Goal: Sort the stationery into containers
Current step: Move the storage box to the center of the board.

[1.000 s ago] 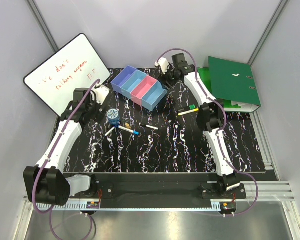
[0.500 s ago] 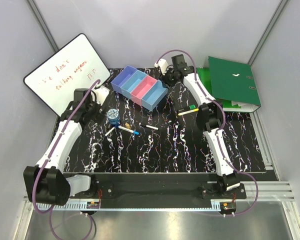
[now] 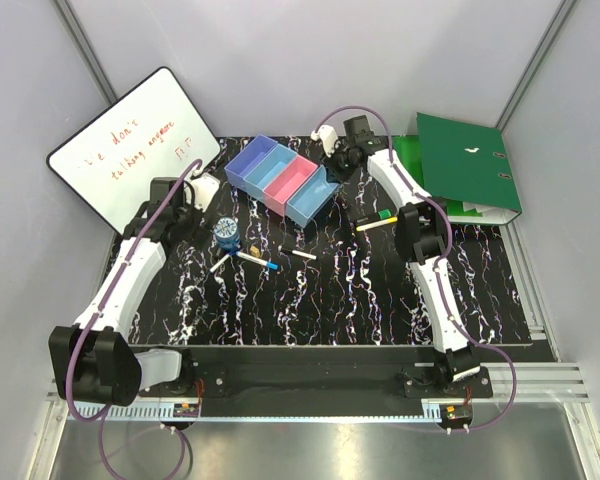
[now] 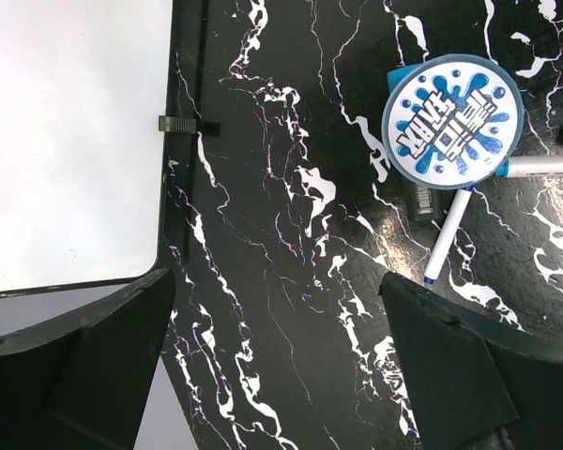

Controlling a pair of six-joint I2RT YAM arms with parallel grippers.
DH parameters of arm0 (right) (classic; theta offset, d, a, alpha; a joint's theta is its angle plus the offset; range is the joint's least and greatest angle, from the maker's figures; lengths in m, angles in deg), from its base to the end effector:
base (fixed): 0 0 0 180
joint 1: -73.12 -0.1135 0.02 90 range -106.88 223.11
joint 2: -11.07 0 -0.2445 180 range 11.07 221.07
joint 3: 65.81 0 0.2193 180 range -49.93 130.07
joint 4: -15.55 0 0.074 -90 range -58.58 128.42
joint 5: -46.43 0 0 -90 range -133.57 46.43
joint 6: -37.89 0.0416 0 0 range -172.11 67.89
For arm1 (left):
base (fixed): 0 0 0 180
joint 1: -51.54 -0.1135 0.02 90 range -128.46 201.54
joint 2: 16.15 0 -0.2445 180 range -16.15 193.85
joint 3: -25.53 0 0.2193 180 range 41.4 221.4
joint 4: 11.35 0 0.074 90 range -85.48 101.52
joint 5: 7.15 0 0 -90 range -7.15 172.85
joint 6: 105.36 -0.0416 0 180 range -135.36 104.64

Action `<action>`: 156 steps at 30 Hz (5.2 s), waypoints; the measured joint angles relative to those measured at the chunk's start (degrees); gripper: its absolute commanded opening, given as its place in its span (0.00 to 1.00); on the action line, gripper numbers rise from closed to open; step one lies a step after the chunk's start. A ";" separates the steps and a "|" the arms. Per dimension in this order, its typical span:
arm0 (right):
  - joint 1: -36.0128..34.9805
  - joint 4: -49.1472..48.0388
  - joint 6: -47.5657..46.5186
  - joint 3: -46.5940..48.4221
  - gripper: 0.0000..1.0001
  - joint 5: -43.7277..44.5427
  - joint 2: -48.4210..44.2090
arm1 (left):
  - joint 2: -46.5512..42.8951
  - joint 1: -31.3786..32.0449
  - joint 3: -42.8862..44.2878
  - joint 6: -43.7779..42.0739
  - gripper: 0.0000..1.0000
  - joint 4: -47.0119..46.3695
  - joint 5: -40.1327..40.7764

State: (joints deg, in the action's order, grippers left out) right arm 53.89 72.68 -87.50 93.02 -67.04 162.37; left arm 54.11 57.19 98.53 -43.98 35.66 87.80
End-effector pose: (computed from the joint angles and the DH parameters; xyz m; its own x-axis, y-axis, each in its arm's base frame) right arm 0.4898 0.1884 0.1742 -0.2701 -0.6568 -0.7040 -0.8614 0.4915 -0.1281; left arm 0.2383 -0.0200 0.2735 -0.5922 0.5381 -0.5997 0.3649 0.8427 0.3959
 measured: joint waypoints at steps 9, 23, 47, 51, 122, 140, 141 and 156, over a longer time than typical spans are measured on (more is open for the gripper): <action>-0.11 4.90 9.03 -2.51 0.00 1.11 -2.27 | 0.00 0.04 0.22 0.48 0.99 0.20 -0.02; -2.40 7.80 24.15 -3.87 0.00 14.01 -3.98 | -0.02 0.90 0.94 0.48 0.99 1.18 -0.02; -7.63 11.50 42.73 -14.80 0.11 34.34 -11.45 | -0.59 2.14 1.05 0.48 0.99 1.77 -0.02; -9.55 12.96 43.43 -12.39 0.39 33.35 -11.45 | -0.79 2.19 1.05 0.46 0.99 1.81 -0.02; -2.51 1.49 24.68 -19.50 0.00 30.27 -13.42 | 59.28 12.46 55.69 5.35 0.00 0.59 5.97; -7.15 0.42 24.74 -29.24 0.00 17.22 -19.80 | 63.39 12.55 60.61 4.17 0.00 -2.32 11.17; -7.19 0.31 24.79 -29.73 0.00 16.81 -20.44 | 63.91 12.63 60.81 3.98 0.00 -2.56 11.58; -7.48 -1.60 25.35 -36.13 0.00 15.19 -24.02 | 69.64 15.52 65.53 0.92 0.00 -5.31 15.43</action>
State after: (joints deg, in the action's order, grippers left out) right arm 46.42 71.08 -62.15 56.89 -51.85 138.35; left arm 123.74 72.71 164.05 -43.06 30.35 103.23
